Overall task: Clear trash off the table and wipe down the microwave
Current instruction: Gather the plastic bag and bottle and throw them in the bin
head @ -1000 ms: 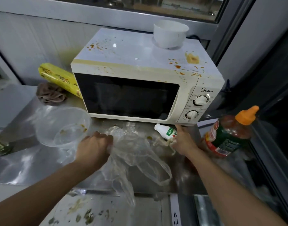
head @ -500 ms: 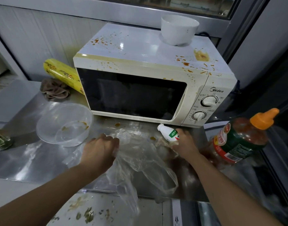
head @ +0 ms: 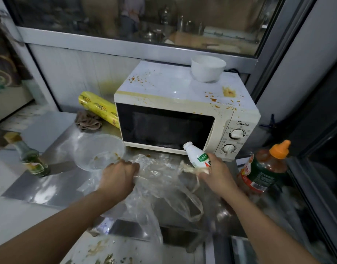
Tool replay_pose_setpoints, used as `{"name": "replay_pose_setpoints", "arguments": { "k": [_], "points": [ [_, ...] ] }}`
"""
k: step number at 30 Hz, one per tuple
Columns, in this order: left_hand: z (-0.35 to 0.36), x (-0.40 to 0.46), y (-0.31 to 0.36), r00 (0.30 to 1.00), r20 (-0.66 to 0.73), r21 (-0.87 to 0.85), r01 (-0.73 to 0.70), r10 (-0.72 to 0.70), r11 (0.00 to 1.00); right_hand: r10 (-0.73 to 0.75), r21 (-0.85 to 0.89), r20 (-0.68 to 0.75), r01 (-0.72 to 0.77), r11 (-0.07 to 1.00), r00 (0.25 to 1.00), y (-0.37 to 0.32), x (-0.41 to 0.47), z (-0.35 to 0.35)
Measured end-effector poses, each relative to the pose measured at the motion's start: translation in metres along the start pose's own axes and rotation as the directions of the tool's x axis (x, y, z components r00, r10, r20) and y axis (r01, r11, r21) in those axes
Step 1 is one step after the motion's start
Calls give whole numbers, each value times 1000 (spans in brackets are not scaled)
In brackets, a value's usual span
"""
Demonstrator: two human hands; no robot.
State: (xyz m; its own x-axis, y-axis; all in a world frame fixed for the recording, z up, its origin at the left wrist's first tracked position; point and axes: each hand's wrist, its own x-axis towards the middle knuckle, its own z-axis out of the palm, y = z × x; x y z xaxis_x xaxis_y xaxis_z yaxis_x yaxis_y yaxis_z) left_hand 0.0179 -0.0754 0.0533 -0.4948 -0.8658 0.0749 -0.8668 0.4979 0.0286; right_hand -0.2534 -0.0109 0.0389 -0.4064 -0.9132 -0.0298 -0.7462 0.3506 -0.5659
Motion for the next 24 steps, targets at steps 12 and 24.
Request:
{"name": "replay_pose_setpoints", "arguments": {
  "k": [12, 24],
  "points": [
    [-64, -21, 4, 986, -146, -25, -89, 85, 996, -40, -19, -197, 37, 999, 980, -67, -69, -76],
    [-86, -50, -26, 867, -264, -84, -456, 422, 886, 138, -43, -438, -174, 984, 888, -134, -196, -78]
  ]
}}
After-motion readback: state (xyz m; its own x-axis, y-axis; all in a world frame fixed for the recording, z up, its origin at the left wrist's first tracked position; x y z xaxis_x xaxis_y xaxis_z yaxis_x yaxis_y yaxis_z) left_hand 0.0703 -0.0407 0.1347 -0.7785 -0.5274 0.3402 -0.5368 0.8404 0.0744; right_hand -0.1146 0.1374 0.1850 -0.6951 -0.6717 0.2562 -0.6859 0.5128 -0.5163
